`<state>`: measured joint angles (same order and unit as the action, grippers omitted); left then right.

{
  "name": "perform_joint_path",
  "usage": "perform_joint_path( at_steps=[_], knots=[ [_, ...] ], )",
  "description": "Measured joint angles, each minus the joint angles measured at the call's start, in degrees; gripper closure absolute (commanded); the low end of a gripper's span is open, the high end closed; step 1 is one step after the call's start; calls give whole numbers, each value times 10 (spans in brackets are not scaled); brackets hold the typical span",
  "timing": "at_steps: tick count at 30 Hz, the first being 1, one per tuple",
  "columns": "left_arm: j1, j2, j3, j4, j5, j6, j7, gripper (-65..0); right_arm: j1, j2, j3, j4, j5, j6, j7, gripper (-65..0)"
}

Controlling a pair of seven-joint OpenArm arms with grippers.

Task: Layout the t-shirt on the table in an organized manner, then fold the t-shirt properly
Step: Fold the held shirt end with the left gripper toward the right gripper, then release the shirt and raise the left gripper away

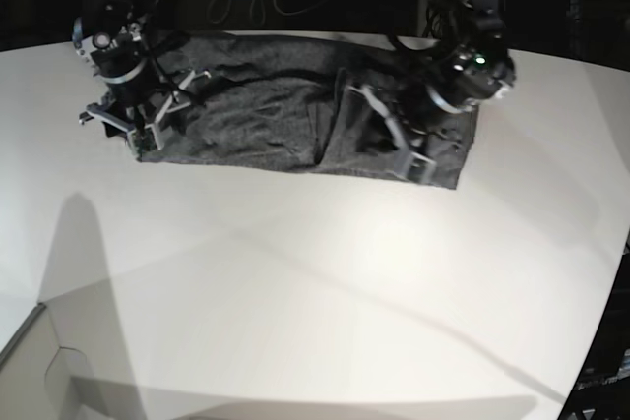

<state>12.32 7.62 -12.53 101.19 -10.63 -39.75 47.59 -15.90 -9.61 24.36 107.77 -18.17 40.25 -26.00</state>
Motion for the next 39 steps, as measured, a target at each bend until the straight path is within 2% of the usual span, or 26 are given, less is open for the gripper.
perform_joint_path(
  at_steps=[3,6,13,21,23,26,30,32,35,39],
  knots=[
    [-3,0,43,-50,2,-2,0,-14,7,7,41,18,-7,-1,-4,-406],
    [-13,-1,63,-80,5,0,0,-14,8,6,52,18,-8,0,-4,-433],
    [-24,0,65,-118,3,1,-4,-14,7,4,58,16,-4,0,-85,-435],
    [-25,1,104,-114,0,1,-4,-14,8,3,56,16,-2,0,-131,-433],
    [-25,0,103,-109,1,1,-4,-14,8,4,56,16,15,0,-144,-433],
    [-24,0,103,-85,1,1,-2,-14,7,3,57,16,76,0,-181,-433],
    [-23,-2,100,-30,2,2,2,-14,6,4,57,16,100,0,-223,-433],
    [-16,-1,100,3,-2,1,0,-14,6,4,57,16,116,0,-226,-433],
    [-12,1,68,34,-4,-5,3,-14,6,3,57,15,134,0,-224,-433],
    [-15,-1,-37,38,-1,-3,3,-14,10,5,59,-26,131,0,-225,-433]
  ],
)
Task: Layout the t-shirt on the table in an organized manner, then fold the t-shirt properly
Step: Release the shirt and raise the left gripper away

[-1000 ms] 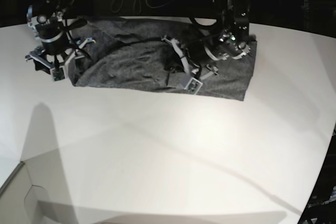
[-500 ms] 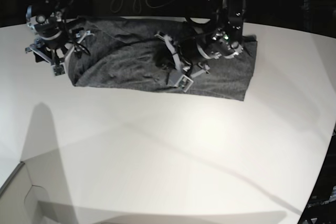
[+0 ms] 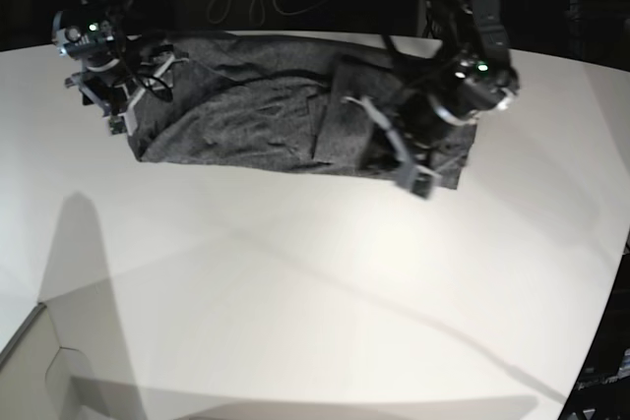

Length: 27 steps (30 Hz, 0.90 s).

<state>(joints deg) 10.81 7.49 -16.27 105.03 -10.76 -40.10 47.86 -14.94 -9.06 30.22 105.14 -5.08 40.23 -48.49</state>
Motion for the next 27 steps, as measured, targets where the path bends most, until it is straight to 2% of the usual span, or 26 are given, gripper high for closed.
perform_joint_path(
  at_steps=[6,14,22,27],
  knots=[
    [0,-38,-119,-3,1,4,1,-14,1,-1,0,-27,3,0,9,-433],
    [-3,-58,-265,-50,-3,2,-3,-14,20,2,-1,-60,11,-2,29,-428],
    [-1,-104,-341,-119,-85,0,-2,-14,28,3,-3,-77,98,-2,22,-246],
    [-1,-113,-357,-129,-87,2,-1,-14,33,1,-4,-77,131,-2,4,-230]
  ],
)
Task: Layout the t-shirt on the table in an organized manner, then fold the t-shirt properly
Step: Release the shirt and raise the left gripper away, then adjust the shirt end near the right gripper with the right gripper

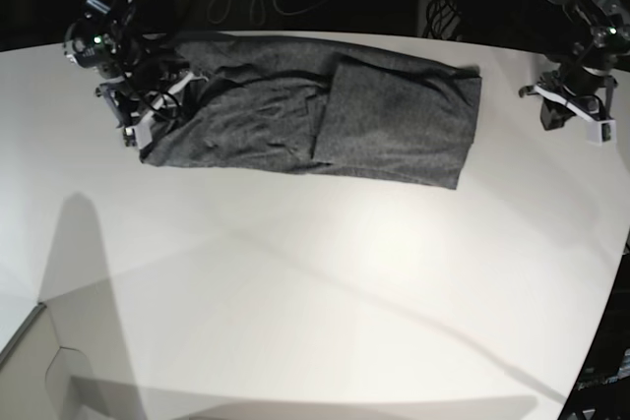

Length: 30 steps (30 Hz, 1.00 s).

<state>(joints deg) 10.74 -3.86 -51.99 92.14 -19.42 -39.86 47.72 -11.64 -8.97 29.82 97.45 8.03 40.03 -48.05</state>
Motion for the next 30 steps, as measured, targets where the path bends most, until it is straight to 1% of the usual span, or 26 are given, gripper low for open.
perform_joint_path(
  at_steps=[5,7,9,12,14,17,23,30],
  knots=[
    [0,0,2,0,-2,0,-2,-14,6,0,0,2,4,0,-32,-231],
    [-1,1,5,0,-2,0,-1,-14,9,0,1,5,8,0,-45,-240],
    [-2,2,5,0,-2,0,-2,-14,18,-1,3,9,8,0,-71,-273],
    [-2,2,7,0,-2,0,-2,-14,21,-1,2,19,7,0,-95,-331],
    [-5,1,20,0,-1,0,-1,-14,21,0,2,24,3,0,-105,-349],
    [-11,1,35,0,-2,0,-3,-14,29,2,3,24,3,0,-116,-353],
    [-10,4,35,0,2,0,-2,-14,33,10,4,24,-1,0,-131,-354],
    [-11,4,35,0,1,0,-2,-14,56,15,3,24,2,0,-199,-354]
  ],
)
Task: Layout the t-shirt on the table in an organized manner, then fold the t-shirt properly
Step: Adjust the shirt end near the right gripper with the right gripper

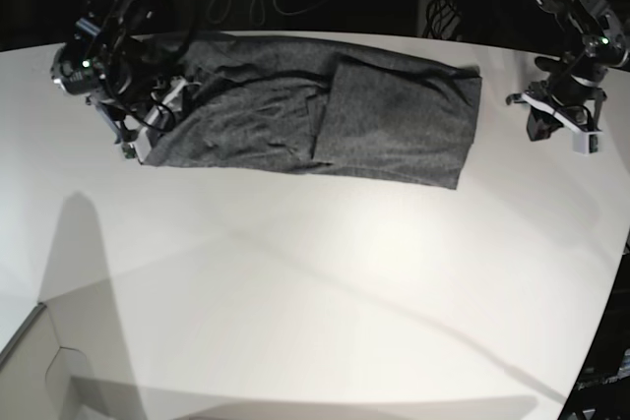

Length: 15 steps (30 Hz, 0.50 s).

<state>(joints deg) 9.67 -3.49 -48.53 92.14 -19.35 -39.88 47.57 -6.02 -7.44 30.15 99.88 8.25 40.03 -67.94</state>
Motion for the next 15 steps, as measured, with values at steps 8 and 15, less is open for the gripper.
perform_joint_path(
  at_steps=[8,15],
  knots=[
    [0,0,0,0,0,0,0,-14,16,2,1,4,-3,0,-41,-352],
    [0,0,0,0,0,0,0,-14,19,-10,1,5,-4,0,-51,-352]
  ],
)
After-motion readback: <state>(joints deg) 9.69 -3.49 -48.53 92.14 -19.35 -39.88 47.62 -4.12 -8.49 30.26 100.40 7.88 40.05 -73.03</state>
